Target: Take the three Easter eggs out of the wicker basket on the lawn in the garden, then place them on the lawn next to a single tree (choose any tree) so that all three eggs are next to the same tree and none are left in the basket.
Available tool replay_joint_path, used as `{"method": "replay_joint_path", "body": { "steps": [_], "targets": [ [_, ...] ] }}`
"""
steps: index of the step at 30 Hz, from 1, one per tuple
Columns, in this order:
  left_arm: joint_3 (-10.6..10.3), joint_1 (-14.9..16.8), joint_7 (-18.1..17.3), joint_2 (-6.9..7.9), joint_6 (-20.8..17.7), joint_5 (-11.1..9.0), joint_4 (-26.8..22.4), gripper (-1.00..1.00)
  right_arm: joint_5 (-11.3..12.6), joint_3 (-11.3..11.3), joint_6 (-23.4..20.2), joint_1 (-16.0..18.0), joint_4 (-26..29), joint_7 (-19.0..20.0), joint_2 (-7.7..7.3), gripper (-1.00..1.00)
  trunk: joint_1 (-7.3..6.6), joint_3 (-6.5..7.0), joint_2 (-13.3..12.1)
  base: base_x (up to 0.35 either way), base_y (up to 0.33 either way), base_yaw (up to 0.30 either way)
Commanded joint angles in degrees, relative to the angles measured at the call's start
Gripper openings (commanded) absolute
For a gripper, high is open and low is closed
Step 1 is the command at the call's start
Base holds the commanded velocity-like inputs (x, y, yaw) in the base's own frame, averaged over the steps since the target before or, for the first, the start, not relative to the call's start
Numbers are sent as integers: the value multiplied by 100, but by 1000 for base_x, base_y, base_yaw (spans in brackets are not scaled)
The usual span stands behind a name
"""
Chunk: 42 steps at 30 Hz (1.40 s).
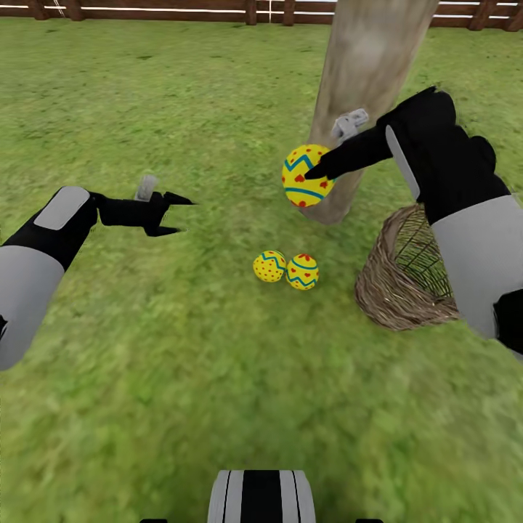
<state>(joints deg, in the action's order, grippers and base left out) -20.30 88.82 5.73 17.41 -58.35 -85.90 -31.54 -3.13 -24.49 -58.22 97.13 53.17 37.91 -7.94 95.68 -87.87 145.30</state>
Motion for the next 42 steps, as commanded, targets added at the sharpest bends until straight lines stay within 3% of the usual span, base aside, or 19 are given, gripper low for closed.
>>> {"method": "replay_joint_path", "body": {
  "steps": [1, 5, 8, 10, 12, 16, 18, 22, 23, 24, 25, 26, 28, 30, 31, 33, 34, 40, 42],
  "targets": [
    [-27, 3, 55, 35, 0, -72, 0, 100, -38, -16, -9, -46, 3, 2, 20, -100, -1, -4, 2, 0, 117, 0],
    [-34, 3, 55, 88, -1, -70, 120, 100, -40, -13, 140, -650, 14, -552, 323, -100, -1, -4, 2, 0, 259, 0],
    [-34, 3, 54, 91, 13, -51, 391, 100, -22, 20, 421, -863, -3, -731, 386, -100, -1, -4, 2, 12, 299, 0],
    [-29, 3, 52, 104, 16, -37, 477, 100, -3, 213, 586, -1030, -7, -1073, 458, -100, -1, -4, 2, 113, 303, 0],
    [-34, 1, 52, 108, 16, -52, 643, 100, 33, 438, 642, -1088, -6, -1301, 635, -100, -1, -4, 2, 152, 304, 0],
    [-53, -8, -30, 93, 7, -67, 829, 100, 73, 738, 826, -1300, -8, -2300, 1015, -100, -1, -4, 2, 100, 261, 0],
    [-53, -19, -242, 97, 8, -77, 836, 100, 75, 852, 1178, -1614, -8, -2882, 1295, -100, -1, -4, 2, 38, 188, 0],
    [-63, -377, -872, 140, 12, -30, 764, 100, 190, 886, 1938, -2151, -26, -3785, 1546, -100, -1, -4, 2, 48, 91, 0],
    [-80, -575, -959, 210, 17, 71, 561, 100, 366, 880, 2085, -2288, -105, -3920, 1565, -100, -1, -4, 2, 11, 15, 0],
    [-110, -933, -1026, 358, 51, 342, -2, 100, 603, 877, 2234, -2384, -251, -4068, 1571, -100, -1, -4, 2, 4, 6, 0],
    [-118, -1154, -1058, 450, 103, 468, -417, 100, 707, 882, 2297, -2409, -300, -4122, 1573, -100, -1, -4, 2, 3, 4, 0],
    [-130, -1700, -1167, 645, 314, 615, -1414, 100, 880, 886, 2422, -2440, -354, -4181, 1572, -100, -1, -4, 2, 1, 2, 0],
    [-133, -2629, -1345, 820, 711, 692, -2719, 100, 1030, 871, 2558, -2587, -371, -4213, 1580, -100, -1, -4, 2, 0, 0, 0],
    [-132, -2947, -1757, 885, 806, 694, -3110, 100, 1215, 859, 2578, -2736, -353, -4210, 1637, -100, -1, -4, 2, 0, 0, 0],
    [-134, -3051, -2467, 1056, 833, 691, -3294, 100, 1535, 862, 2592, -2870, -342, -4209, 1720, -100, -1, -4, 2, 0, 0, 0],
    [-140, -3203, -3897, 1436, 860, 694, -3506, 100, 1838, 859, 2643, -3079, -316, -4196, 1769, -100, -1, -4, 2, 0, 0, 0],
    [-140, -3246, -4256, 1513, 865, 698, -3396, 100, 1892, 860, 2719, -3130, -309, -4196, 1780, -100, -1, -4, 2, 0, 0, 0],
    [-125, -3274, -4504, 1573, 877, 746, -2385, 100, 1921, 866, 3126, -3480, -145, -4200, 1780, -100, -1, -4, 2, 0, 188, 0],
    [-115, -3275, -4497, 1709, 870, 749, -2150, 100, 1921, 877, 3280, -3647, -51, -4198, 1768, -100, -1, -4, 2, 0, 133, 0]
  ]
}}
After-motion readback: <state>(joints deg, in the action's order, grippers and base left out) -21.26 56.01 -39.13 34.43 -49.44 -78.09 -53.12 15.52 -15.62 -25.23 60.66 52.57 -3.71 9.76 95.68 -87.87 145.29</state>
